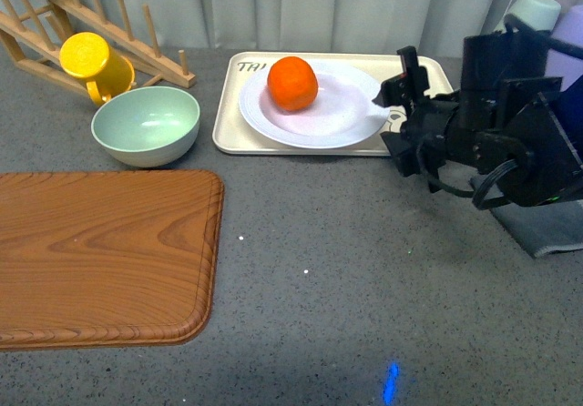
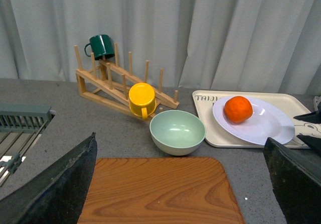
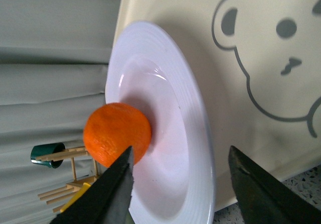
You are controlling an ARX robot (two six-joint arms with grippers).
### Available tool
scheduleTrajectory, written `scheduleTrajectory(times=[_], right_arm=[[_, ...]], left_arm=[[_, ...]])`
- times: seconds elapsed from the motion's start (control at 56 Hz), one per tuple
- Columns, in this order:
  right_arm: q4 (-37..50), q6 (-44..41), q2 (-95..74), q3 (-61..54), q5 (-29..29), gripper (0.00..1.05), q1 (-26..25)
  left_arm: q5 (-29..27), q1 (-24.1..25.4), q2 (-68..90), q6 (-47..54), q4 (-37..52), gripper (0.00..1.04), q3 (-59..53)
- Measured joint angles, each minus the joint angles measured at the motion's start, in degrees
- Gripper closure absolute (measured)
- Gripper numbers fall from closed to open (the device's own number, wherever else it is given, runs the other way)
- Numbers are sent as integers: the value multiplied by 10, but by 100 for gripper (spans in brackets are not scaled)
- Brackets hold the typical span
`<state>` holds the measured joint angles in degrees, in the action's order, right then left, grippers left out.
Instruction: Place orange and plate with both arms
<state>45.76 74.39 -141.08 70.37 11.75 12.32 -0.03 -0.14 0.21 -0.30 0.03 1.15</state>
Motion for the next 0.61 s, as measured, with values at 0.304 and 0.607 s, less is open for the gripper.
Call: scheduleTrajectory(times=[0.304,0.607], right_arm=[[-95,-219,196,-149,-113,9,-25],[-102,-577,466,-386,-197,9,-43]], left_arm=[[0,0,0,0,0,6,0],[0,0,0,0,0,6,0]])
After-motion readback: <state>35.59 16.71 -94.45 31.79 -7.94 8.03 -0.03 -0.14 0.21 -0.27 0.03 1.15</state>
